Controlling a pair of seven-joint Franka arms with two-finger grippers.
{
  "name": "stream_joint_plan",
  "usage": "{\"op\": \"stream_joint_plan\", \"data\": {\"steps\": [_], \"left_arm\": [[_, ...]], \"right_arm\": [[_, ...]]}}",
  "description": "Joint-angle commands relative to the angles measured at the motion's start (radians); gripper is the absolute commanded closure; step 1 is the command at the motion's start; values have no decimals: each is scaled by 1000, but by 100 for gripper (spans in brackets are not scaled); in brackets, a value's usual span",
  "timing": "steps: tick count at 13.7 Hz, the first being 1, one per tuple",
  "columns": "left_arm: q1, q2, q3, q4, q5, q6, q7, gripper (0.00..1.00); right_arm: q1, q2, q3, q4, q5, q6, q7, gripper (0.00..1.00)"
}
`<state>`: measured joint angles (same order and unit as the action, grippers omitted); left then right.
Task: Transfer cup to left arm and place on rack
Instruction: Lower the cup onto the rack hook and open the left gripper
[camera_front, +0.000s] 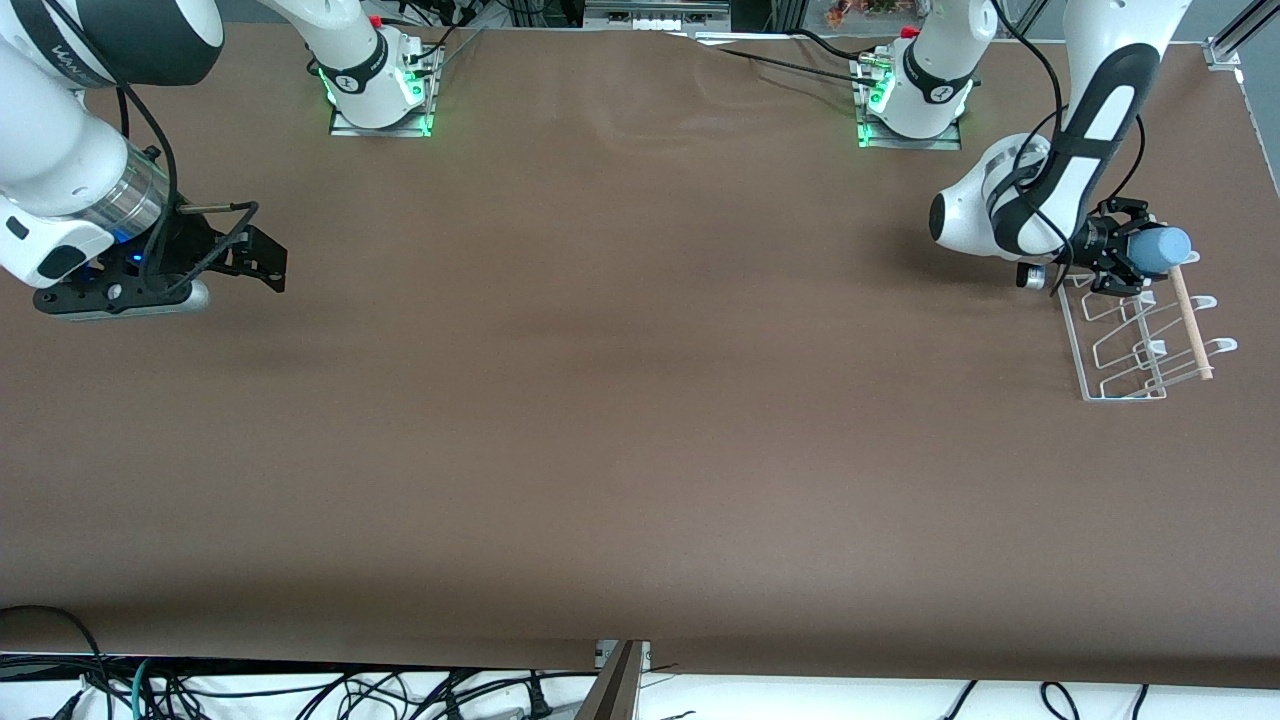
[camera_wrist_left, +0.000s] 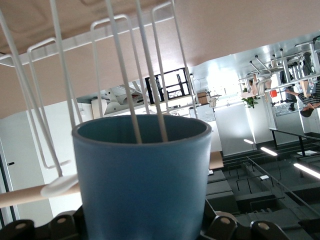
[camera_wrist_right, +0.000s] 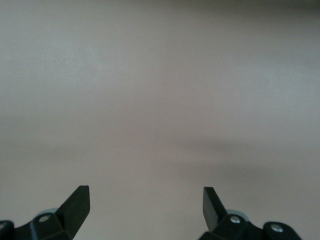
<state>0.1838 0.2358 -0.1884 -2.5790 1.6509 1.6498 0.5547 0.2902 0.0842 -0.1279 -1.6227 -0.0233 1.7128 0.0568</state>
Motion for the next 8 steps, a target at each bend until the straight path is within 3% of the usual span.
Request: {"op": "stream_joint_plan", "data": {"steps": [1, 6, 8], "left_arm": [[32, 19, -2, 59, 15, 59, -7, 1], [28, -1, -29, 137, -74, 61, 8, 0], [31, -38, -48, 205, -223, 59, 33, 0]], "right_arm": [[4, -1, -3, 4, -12, 4, -8, 0], [3, -1, -4, 6, -9, 4, -15, 0], [3, -1, -4, 6, -10, 4, -15, 0]]}}
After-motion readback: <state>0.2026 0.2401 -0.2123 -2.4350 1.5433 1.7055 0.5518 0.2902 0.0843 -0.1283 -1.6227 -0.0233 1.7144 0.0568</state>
